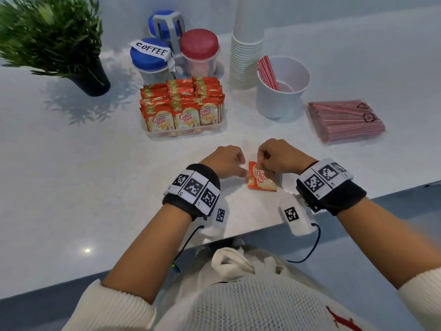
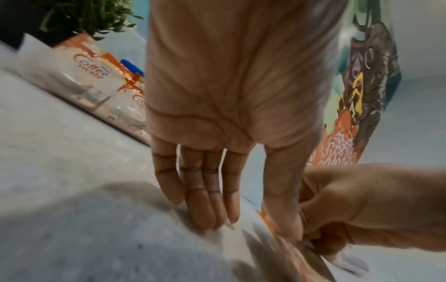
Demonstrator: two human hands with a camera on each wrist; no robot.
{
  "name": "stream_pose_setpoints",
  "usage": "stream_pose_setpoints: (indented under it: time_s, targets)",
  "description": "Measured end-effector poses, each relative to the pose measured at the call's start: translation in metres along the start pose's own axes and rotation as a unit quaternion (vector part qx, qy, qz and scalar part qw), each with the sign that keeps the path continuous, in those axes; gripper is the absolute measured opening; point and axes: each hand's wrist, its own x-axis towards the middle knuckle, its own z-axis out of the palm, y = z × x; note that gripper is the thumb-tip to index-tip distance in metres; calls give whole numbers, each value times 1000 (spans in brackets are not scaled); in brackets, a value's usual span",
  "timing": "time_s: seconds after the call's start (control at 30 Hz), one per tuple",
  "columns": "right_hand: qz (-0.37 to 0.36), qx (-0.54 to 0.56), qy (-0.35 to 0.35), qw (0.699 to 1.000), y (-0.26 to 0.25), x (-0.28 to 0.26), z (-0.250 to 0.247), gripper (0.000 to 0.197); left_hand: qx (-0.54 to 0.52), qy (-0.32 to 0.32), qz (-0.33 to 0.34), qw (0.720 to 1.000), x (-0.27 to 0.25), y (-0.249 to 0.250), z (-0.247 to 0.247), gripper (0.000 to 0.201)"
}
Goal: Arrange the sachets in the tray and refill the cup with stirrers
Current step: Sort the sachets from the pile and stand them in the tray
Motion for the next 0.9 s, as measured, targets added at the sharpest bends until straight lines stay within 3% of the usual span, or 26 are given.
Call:
stream_pose_setpoints:
  time_s: [0.17, 0.27, 0.3, 0.4, 0.5, 0.57, 0.73, 0.9]
  targets:
    - [-17, 211, 89, 973, -18, 18, -15, 27, -118, 75, 16, 990, 0, -14, -22, 8]
    - [-22, 330, 92, 939, -37, 26, -17, 27, -248, 159, 20, 956, -3, -22, -42, 3]
    - [-25, 351, 78, 933, -43, 29, -16, 25, -270, 193, 17, 943, -3, -25, -49, 10]
    - [-55, 379, 24, 924, -62, 39, -14, 19, -257, 275, 15, 926, -1, -38, -67, 25]
    - [-95, 375, 22, 922, -82, 51, -15, 19, -222, 336, 24, 915, -1, -49, -82, 11]
    - [-104, 370, 46, 922, -95, 62, -17, 23, -235, 346, 35, 908, -4, -56, -92, 9]
    - [-94, 372, 77, 920, -116, 87, -20, 26, -244, 307, 40, 919, -9, -66, -114, 51]
    - [-133, 277, 121, 944, -126, 97, -21, 24, -194, 314, 22, 929, -3, -71, -119, 50]
